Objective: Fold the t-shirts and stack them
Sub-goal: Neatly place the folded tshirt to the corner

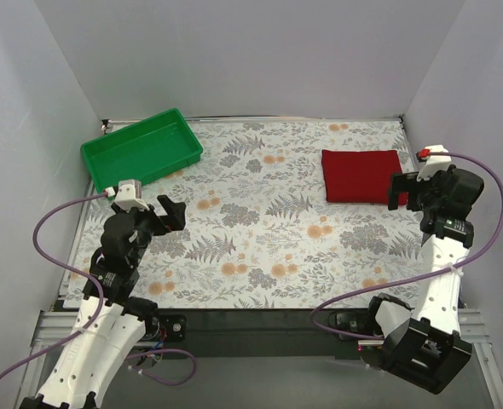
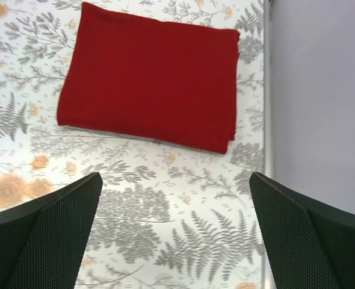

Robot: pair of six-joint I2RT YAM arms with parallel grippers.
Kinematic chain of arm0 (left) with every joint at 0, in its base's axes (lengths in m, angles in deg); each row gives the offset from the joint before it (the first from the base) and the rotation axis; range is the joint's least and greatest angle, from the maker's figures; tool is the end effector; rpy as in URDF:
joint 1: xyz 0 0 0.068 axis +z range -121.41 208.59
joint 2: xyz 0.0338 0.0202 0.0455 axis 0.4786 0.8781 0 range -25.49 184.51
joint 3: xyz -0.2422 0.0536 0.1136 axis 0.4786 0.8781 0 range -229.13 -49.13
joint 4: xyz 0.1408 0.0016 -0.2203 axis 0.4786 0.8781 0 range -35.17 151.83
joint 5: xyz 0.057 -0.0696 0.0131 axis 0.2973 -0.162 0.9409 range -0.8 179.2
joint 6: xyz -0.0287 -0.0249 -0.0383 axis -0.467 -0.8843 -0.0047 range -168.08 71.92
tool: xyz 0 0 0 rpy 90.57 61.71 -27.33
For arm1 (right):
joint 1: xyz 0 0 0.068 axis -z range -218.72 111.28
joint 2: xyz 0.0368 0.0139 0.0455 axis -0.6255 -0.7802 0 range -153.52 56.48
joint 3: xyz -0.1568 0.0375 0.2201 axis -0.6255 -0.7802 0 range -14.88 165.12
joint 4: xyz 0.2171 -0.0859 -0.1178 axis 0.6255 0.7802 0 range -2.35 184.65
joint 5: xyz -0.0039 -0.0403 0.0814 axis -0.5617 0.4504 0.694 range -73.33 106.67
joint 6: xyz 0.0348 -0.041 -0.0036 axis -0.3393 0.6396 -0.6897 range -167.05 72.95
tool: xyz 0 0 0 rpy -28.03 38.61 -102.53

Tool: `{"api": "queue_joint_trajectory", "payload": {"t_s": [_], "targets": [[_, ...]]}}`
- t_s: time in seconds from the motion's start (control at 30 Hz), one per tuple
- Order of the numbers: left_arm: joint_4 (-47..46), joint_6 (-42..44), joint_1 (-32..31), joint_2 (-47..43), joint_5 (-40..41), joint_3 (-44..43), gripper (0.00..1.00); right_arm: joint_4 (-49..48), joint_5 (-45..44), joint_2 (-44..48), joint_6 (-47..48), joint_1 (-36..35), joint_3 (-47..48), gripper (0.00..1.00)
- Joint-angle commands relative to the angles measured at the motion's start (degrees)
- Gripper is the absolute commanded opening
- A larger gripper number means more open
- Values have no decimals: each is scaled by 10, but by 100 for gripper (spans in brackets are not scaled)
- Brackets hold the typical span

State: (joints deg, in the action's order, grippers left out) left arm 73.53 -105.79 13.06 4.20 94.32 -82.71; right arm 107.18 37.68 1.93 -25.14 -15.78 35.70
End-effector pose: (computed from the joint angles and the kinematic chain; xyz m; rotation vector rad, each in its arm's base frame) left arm 0.1327 -0.0336 0.2928 -0.7471 1.7546 -0.8069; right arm 0.2018 -0.0717 0.3288 -0.2185 1.9430 -0.1528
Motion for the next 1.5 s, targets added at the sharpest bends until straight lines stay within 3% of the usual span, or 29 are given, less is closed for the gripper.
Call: {"api": "queue_joint_trajectory", "payload": {"t_s": [0.0, 0.73, 1.47], "targets": [[2, 15, 2, -10, 8, 4, 98, -40, -16, 16, -117, 3, -15, 98], [-12, 24, 2, 12, -23, 14, 98, -92, -128, 20, -133, 3, -81, 98], [-13, 27, 2, 17, -32, 16, 98, -95, -145, 21, -137, 4, -97, 97]]}}
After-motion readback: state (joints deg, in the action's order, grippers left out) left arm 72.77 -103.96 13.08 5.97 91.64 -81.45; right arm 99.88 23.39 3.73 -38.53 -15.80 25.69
